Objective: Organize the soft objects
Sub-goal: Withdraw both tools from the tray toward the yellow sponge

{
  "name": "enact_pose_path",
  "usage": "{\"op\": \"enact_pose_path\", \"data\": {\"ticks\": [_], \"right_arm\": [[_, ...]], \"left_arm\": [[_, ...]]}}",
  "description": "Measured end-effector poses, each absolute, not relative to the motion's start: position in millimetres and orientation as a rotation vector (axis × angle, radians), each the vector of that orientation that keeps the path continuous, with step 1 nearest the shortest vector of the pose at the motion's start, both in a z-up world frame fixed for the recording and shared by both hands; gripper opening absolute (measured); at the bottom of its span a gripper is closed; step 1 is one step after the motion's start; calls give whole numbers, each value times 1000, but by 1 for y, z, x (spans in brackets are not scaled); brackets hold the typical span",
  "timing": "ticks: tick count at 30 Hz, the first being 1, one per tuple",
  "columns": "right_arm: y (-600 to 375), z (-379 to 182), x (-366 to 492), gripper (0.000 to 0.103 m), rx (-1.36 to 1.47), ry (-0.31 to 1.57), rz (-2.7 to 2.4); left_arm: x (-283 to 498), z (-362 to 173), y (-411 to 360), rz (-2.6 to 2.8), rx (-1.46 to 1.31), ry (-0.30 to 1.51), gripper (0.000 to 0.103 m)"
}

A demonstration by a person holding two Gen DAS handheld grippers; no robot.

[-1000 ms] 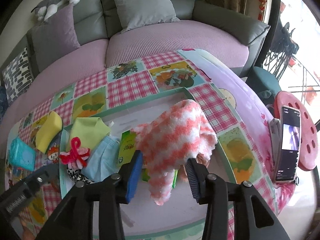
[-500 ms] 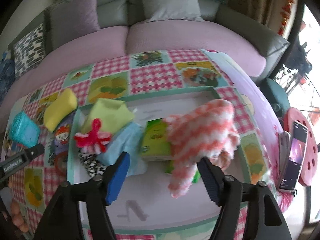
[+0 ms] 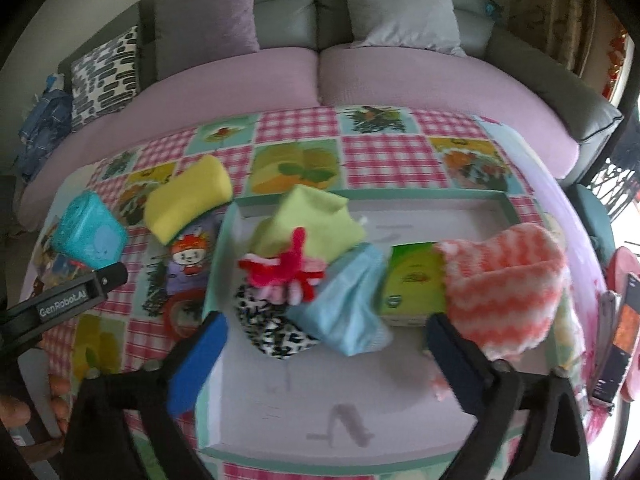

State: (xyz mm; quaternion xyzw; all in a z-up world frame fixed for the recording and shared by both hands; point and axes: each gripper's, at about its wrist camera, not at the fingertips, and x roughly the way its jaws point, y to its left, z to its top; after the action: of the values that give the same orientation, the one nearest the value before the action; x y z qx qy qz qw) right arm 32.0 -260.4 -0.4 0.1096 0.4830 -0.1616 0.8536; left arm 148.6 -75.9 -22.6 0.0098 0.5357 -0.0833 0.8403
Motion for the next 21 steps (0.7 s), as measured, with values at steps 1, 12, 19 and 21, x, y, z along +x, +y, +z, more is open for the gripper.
{"op": "enact_pose_path", "data": {"ticks": [1, 12, 19, 21], "right_arm": [[-258, -1, 33, 102, 230, 1017, -334], [-240, -6, 49, 102, 247, 1010, -279], [-249, 9, 64, 102, 262, 994, -301], [-253, 12, 73, 102, 250, 1004, -323]], "left_arm": [[150, -23, -73, -173, 14, 1132, 92], [160, -29, -65, -174, 9, 1144, 92], [172, -21, -79, -221, 7, 1142, 92], [175, -25, -88, -221, 49, 1164, 92]]}}
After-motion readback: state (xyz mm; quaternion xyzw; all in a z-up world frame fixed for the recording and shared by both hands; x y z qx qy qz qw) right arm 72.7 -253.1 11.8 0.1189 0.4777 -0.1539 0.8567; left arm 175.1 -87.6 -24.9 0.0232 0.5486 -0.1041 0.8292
